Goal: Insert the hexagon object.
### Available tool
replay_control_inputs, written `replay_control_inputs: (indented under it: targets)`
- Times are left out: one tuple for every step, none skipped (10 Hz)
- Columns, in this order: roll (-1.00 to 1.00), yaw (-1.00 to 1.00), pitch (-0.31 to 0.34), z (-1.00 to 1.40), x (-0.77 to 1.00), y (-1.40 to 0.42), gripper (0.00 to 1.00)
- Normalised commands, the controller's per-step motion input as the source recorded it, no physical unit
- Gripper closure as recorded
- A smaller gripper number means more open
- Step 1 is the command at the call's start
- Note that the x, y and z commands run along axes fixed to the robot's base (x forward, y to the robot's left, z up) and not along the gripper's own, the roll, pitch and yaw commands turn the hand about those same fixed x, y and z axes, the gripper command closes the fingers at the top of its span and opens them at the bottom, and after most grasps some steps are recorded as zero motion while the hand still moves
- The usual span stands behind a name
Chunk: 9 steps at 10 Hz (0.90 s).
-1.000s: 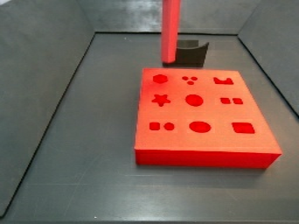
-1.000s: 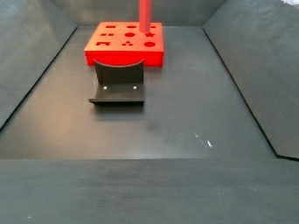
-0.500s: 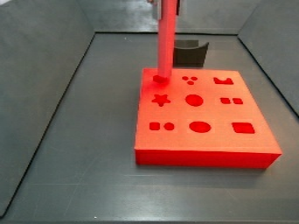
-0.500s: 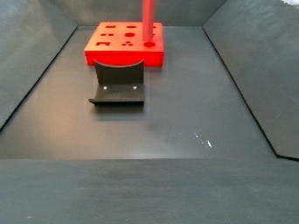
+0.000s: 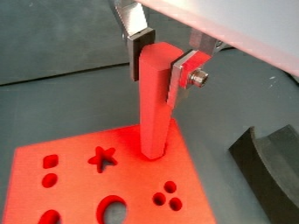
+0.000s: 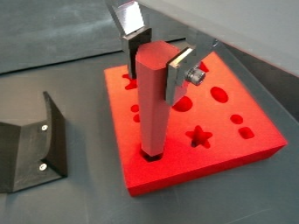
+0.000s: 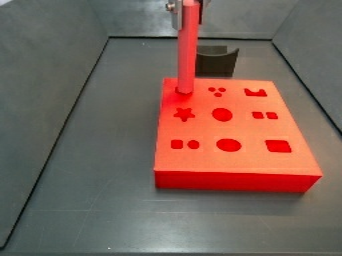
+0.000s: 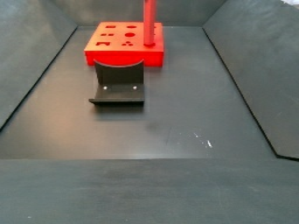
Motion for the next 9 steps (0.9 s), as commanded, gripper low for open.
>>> replay_control_inputs:
  targets:
    - [0.08, 0.00, -0.003, -0.20, -0.12, 0.00, 1.00]
    - [0.04, 0.00, -0.010, -0.16, -0.11, 0.00, 1.00]
    - [0.04, 0.00, -0.029, -0.19, 0.00, 0.00, 1.00]
    - [0.06, 0.00, -0.013, -0.24, 0.17, 0.00, 1.00]
    - [0.09, 0.00, 0.000, -0.35, 0.36, 0.00, 1.00]
    - [0.10, 0.00, 0.020, -0.37, 0.25, 0.00, 1.00]
    - [0.14, 0.00, 0.060, -0.48, 0.26, 0.00, 1.00]
    - [0.16, -0.05, 0.087, -0.64, 0.07, 0.00, 1.00]
    - [0.16, -0.08, 0.064, -0.65, 0.00, 0.00, 1.00]
